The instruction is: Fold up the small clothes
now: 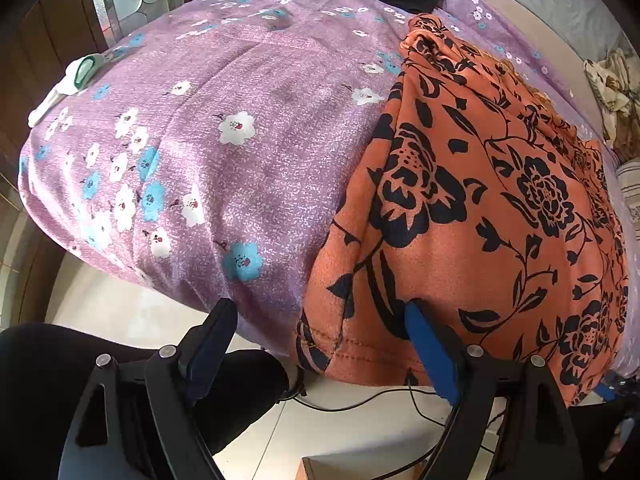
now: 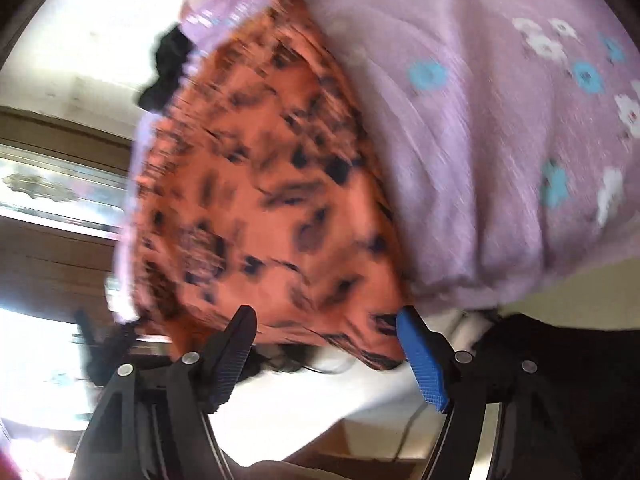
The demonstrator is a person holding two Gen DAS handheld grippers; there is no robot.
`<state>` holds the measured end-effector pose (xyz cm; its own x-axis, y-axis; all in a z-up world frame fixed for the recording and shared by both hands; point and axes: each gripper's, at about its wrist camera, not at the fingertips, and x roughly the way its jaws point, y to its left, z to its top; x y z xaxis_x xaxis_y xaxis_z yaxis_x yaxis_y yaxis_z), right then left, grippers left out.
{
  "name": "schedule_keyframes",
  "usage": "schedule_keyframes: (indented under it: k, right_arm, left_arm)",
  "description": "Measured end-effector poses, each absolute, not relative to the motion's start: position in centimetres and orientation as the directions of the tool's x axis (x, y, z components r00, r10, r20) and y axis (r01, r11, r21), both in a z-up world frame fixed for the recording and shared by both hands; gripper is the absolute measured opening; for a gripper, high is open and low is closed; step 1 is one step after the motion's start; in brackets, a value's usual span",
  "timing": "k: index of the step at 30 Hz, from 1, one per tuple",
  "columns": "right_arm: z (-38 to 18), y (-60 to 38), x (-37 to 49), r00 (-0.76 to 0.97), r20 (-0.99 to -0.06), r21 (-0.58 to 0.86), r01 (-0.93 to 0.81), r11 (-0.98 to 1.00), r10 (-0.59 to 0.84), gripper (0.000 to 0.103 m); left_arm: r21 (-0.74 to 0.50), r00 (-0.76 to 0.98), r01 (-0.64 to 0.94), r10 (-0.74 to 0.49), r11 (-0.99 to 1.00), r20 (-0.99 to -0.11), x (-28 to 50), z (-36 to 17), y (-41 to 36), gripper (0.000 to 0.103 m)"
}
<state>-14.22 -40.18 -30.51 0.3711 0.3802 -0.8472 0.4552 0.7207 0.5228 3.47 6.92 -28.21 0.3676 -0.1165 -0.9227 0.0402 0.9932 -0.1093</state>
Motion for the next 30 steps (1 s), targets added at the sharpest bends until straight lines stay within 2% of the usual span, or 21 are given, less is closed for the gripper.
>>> schedule_keyframes:
  k: [2, 3, 6, 9, 13, 14, 15, 17, 20, 22, 25, 26, 27, 29, 30]
  right_arm:
    - [-31.3, -40.3, -14.4, 0.362, -0.849, 0.525, 0.493, 0.694, 0.385, 0.076]
    - [-31.5, -40.4, -14.5, 0.374, -0.837, 0.546, 0.505, 0.669, 0.401, 0.076]
    - [-32.1, -40.4, -14.6, 0.372, -0.823, 0.568, 0.519, 0.638, 0.43, 0.076]
    - [-32.4, -40.1, -14.7, 0.36, -0.841, 0.54, 0.536, 0.648, 0.403, 0.076]
    - [-33.0, -40.9, -14.9, 0.373, -0.831, 0.556, 0.559, 0.615, 0.412, 0.076]
    - [-33.0, -41.0, -15.0, 0.374, -0.831, 0.556, 0.566, 0.609, 0.411, 0.076]
    - [-33.2, -41.3, -15.0, 0.374, -0.831, 0.557, 0.57, 0.604, 0.412, 0.076]
    - [-33.6, -41.7, -15.1, 0.369, -0.835, 0.55, 0.578, 0.603, 0.409, 0.076]
    - [-34.2, -41.5, -15.1, 0.349, -0.845, 0.535, 0.577, 0.618, 0.406, 0.076]
    - [-34.8, -40.8, -14.5, 0.332, -0.857, 0.515, 0.577, 0.633, 0.395, 0.078]
    - [-35.4, -40.2, -14.2, 0.346, -0.858, 0.513, 0.554, 0.656, 0.379, 0.078]
    - [-35.5, -40.0, -14.4, 0.351, -0.854, 0.52, 0.546, 0.657, 0.384, 0.076]
    - [-35.7, -40.0, -14.4, 0.363, -0.843, 0.537, 0.539, 0.649, 0.397, 0.071]
    - [-35.4, -39.6, -14.3, 0.411, -0.784, 0.62, 0.488, 0.615, 0.465, 0.022]
    - [-34.7, -39.1, -14.1, 0.415, -0.786, 0.617, 0.465, 0.636, 0.459, 0.018]
  left_arm:
    - [-0.14, 0.365, 0.037, -0.144, 0.989, -0.92, 3.5, -28.3, 7.2, 0.084]
    - [-0.168, 0.361, 0.045, -0.173, 0.985, -0.916, 3.5, -28.3, 7.5, 0.073]
    - [-0.241, 0.348, 0.071, -0.25, 0.968, -0.903, 3.4, -28.3, 7.9, 0.051]
    - [-0.259, 0.351, 0.094, -0.275, 0.961, -0.895, 3.3, -27.9, 7.7, 0.041]
    - [-0.302, 0.336, 0.083, -0.312, 0.95, -0.889, 3.3, -27.8, 8.2, 0.039]
    - [-0.32, 0.329, 0.08, -0.328, 0.944, -0.885, 3.3, -27.8, 8.4, 0.043]
    - [-0.337, 0.324, 0.078, -0.344, 0.938, -0.881, 3.2, -27.8, 8.5, 0.056]
    - [-0.375, 0.305, 0.077, -0.38, 0.924, -0.873, 3.3, -27.9, 8.5, 0.066]
    - [-0.343, 0.31, 0.097, -0.356, 0.934, -0.882, 3.3, -27.9, 8.0, 0.065]
    - [-0.302, 0.324, 0.093, -0.316, 0.949, -0.892, 3.6, -28.0, 7.3, 0.05]
    - [-0.335, 0.324, 0.058, -0.335, 0.94, -0.884, 3.7, -28.0, 8.1, 0.028]
    - [-0.369, 0.319, 0.055, -0.367, 0.928, -0.874, 3.8, -28.0, 8.6, 0.014]
    - [-0.391, 0.314, 0.062, -0.39, 0.918, -0.866, 3.7, -27.9, 8.9, 0.012]
    - [-0.387, 0.318, 0.083, -0.393, 0.918, -0.863, 3.7, -27.3, 8.9, 0.011]
    - [-0.384, 0.321, 0.098, -0.394, 0.918, -0.861, 3.6, -26.9, 8.7, 0.011]
